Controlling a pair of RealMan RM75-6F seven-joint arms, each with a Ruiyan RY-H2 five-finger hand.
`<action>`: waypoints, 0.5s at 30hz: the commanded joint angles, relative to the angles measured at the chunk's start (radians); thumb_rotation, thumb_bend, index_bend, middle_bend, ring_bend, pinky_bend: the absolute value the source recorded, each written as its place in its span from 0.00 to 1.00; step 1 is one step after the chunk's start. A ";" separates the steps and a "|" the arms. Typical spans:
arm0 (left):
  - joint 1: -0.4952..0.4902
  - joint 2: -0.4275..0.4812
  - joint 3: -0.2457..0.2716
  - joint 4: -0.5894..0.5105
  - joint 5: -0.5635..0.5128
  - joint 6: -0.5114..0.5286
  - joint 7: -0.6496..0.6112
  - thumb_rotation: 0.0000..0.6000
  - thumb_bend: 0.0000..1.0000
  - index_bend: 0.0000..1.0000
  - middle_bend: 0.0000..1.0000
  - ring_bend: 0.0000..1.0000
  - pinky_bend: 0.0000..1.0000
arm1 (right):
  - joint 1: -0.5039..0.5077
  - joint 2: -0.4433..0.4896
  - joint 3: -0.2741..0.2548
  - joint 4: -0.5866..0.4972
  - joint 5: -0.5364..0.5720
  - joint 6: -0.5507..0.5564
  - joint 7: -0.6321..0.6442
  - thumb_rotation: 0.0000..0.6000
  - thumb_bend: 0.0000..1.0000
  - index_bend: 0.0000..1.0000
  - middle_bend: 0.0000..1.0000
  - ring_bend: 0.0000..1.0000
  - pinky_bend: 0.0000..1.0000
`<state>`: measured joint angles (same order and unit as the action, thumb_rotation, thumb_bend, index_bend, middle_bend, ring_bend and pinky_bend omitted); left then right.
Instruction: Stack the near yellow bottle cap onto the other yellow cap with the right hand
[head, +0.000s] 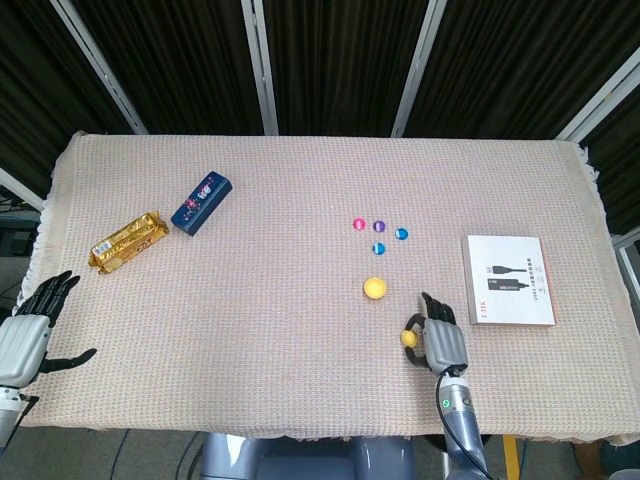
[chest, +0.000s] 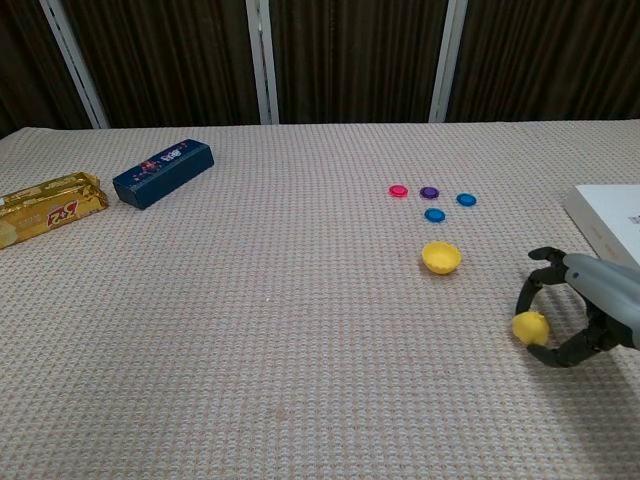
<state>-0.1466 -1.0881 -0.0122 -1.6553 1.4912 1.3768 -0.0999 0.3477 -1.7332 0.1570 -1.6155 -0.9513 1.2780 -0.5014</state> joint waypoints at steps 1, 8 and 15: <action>0.000 -0.001 0.000 0.001 0.001 0.001 0.001 1.00 0.04 0.00 0.00 0.00 0.17 | 0.007 0.007 0.012 -0.002 -0.005 0.000 0.001 1.00 0.28 0.50 0.00 0.00 0.00; 0.001 -0.001 0.000 0.001 0.003 0.004 0.002 1.00 0.04 0.00 0.00 0.00 0.17 | 0.052 0.034 0.081 -0.005 0.003 -0.017 -0.016 1.00 0.28 0.50 0.00 0.00 0.00; 0.001 -0.003 -0.001 0.003 0.003 0.007 -0.002 1.00 0.04 0.00 0.00 0.00 0.17 | 0.119 0.024 0.148 0.009 0.032 -0.051 -0.044 1.00 0.28 0.50 0.00 0.00 0.00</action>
<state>-0.1452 -1.0909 -0.0136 -1.6527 1.4941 1.3836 -0.1024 0.4568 -1.7039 0.2971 -1.6115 -0.9268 1.2341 -0.5390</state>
